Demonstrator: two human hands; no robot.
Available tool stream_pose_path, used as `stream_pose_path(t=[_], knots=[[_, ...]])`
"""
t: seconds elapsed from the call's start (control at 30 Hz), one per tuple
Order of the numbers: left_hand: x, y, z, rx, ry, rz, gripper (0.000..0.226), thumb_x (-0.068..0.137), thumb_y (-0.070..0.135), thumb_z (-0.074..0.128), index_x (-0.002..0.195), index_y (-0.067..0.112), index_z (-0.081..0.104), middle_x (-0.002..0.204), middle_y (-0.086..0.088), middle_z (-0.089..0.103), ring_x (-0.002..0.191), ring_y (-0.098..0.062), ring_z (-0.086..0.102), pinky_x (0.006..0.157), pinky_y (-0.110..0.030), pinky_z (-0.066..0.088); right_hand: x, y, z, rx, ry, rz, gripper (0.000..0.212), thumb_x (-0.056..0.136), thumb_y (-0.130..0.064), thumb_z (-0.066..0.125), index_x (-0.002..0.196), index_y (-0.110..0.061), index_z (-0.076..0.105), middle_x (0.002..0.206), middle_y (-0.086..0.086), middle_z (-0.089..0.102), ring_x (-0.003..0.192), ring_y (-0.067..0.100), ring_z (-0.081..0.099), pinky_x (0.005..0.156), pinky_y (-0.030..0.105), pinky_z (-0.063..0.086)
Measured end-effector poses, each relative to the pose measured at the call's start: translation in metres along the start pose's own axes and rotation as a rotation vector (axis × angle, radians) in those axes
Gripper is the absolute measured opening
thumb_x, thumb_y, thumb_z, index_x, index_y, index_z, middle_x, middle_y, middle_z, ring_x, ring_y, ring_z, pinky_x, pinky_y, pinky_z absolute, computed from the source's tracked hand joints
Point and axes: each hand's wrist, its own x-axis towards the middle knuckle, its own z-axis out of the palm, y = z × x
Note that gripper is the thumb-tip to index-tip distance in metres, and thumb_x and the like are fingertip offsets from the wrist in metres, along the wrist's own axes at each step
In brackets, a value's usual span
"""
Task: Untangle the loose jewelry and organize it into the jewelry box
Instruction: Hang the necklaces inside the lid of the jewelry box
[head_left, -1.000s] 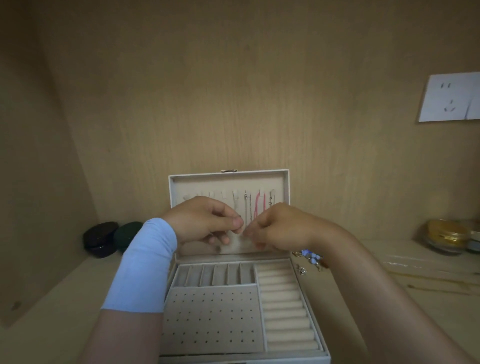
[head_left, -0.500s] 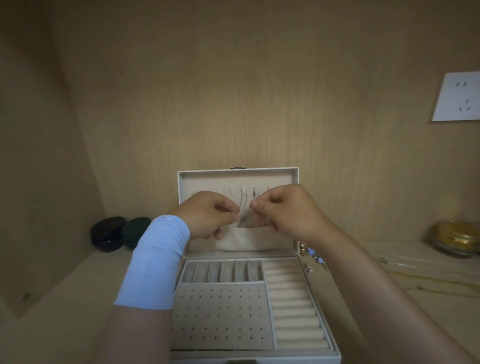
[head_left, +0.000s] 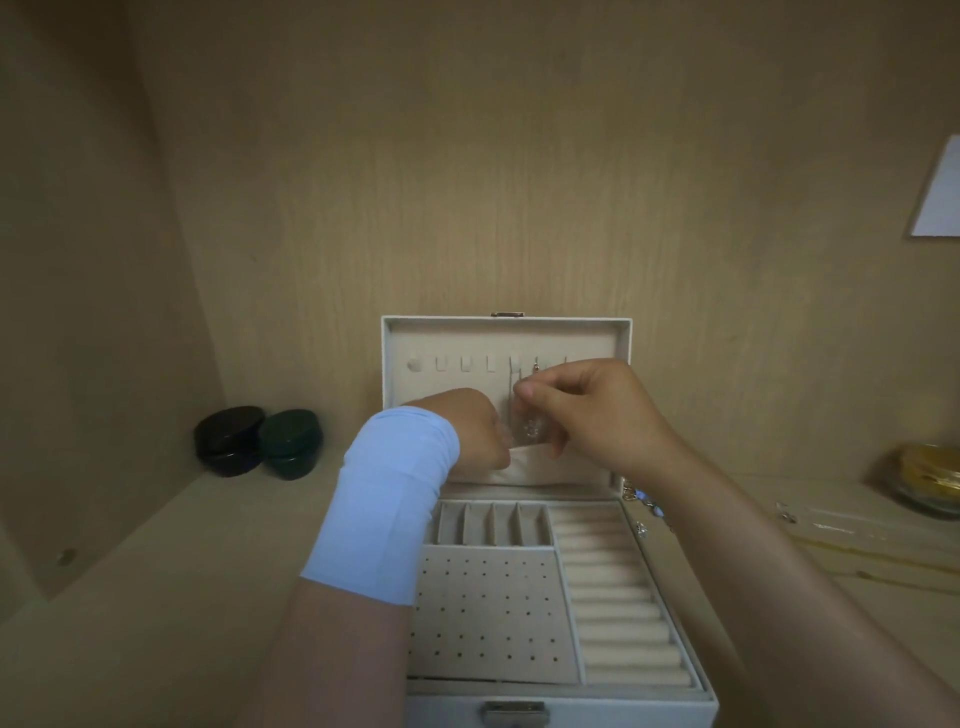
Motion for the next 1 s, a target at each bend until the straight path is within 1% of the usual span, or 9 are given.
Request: stream_pose_path(t=[0.07,0.13,0.2,0.4,0.57,0.63,0.73,0.87,1.0], knots=[[-0.002,-0.003,-0.003,-0.022,-0.003,0.006,0.028,0.088,0.033,0.064,0.114,0.025,0.070,0.118,0.003,0.066,0.109,-0.020,0.061,0.102,-0.036,0.046,0.001,0.007,0.003,-0.151,-0.031,-0.026,0.013,0.091,-0.020,0.070,0.082,-0.019,0.079,0.071,-0.001,0.074,0.050,0.007,0.060,0.063,0.025,0.051],[-0.004,-0.005,-0.005,-0.051,0.004,0.010,0.025,0.088,0.035,0.066,0.111,0.027,0.071,0.115,0.006,0.067,0.108,-0.018,0.061,0.101,-0.034,0.046,0.001,0.012,0.005,-0.335,-0.083,-0.045,0.012,0.090,-0.024,0.070,0.082,-0.025,0.080,0.076,-0.011,0.075,0.078,-0.002,0.069,0.085,0.024,0.052],[-0.004,-0.007,-0.004,-0.072,0.012,0.016,0.023,0.087,0.035,0.067,0.108,0.027,0.073,0.114,0.007,0.067,0.107,-0.018,0.061,0.100,-0.035,0.046,0.000,0.011,0.006,-0.466,-0.114,-0.050,0.007,0.086,-0.029,0.072,0.084,-0.030,0.079,0.084,-0.015,0.076,0.105,0.001,0.065,0.094,0.030,0.052],[0.001,-0.010,-0.003,-0.116,0.040,0.029,0.018,0.085,0.034,0.070,0.101,0.027,0.075,0.110,0.008,0.069,0.105,-0.017,0.062,0.100,-0.035,0.047,-0.002,0.002,0.002,-0.634,-0.071,-0.083,0.010,0.082,-0.031,0.073,0.089,-0.036,0.078,0.086,-0.019,0.073,0.088,0.002,0.066,0.082,0.034,0.057],[0.003,-0.010,-0.001,-0.121,0.074,0.046,0.020,0.085,0.035,0.070,0.102,0.026,0.073,0.109,0.008,0.069,0.104,-0.015,0.062,0.099,-0.034,0.048,-0.008,0.001,0.003,-0.656,-0.253,-0.049,0.024,0.086,-0.018,0.065,0.103,-0.030,0.077,0.098,-0.013,0.075,0.092,0.007,0.067,0.085,0.034,0.057],[0.004,-0.010,-0.001,-0.131,0.119,0.069,0.018,0.083,0.035,0.071,0.100,0.027,0.073,0.105,0.011,0.069,0.101,-0.012,0.062,0.097,-0.031,0.048,-0.008,0.001,0.000,-0.659,-0.230,-0.055,0.025,0.087,-0.018,0.064,0.103,-0.031,0.077,0.094,-0.014,0.074,0.091,0.006,0.066,0.084,0.030,0.056],[0.004,-0.007,-0.002,-0.195,0.193,0.120,0.018,0.081,0.038,0.073,0.096,0.029,0.071,0.096,0.016,0.065,0.098,-0.010,0.062,0.095,-0.029,0.048,-0.009,-0.001,-0.006,-0.645,-0.177,-0.087,0.022,0.087,-0.019,0.064,0.097,-0.033,0.078,0.072,-0.025,0.062,0.076,-0.002,0.058,0.074,0.023,0.049],[0.005,0.007,0.004,-0.265,0.247,0.234,0.011,0.082,0.038,0.071,0.091,0.031,0.071,0.091,0.016,0.065,0.093,-0.007,0.061,0.090,-0.026,0.048,-0.011,-0.007,-0.033,-0.555,-0.158,-0.077,0.014,0.086,-0.022,0.072,0.091,-0.032,0.079,0.085,-0.014,0.072,0.078,-0.004,0.061,0.073,0.018,0.046],[0.003,0.036,0.020,-0.303,0.284,0.383,0.011,0.087,0.032,0.067,0.096,0.028,0.072,0.092,0.013,0.066,0.080,0.003,0.057,0.075,-0.006,0.041,-0.021,-0.004,-0.089,-0.561,-0.092,-0.015,0.010,0.088,-0.023,0.074,0.095,-0.029,0.078,0.089,-0.013,0.072,0.057,-0.018,0.055,0.056,0.005,0.037]])
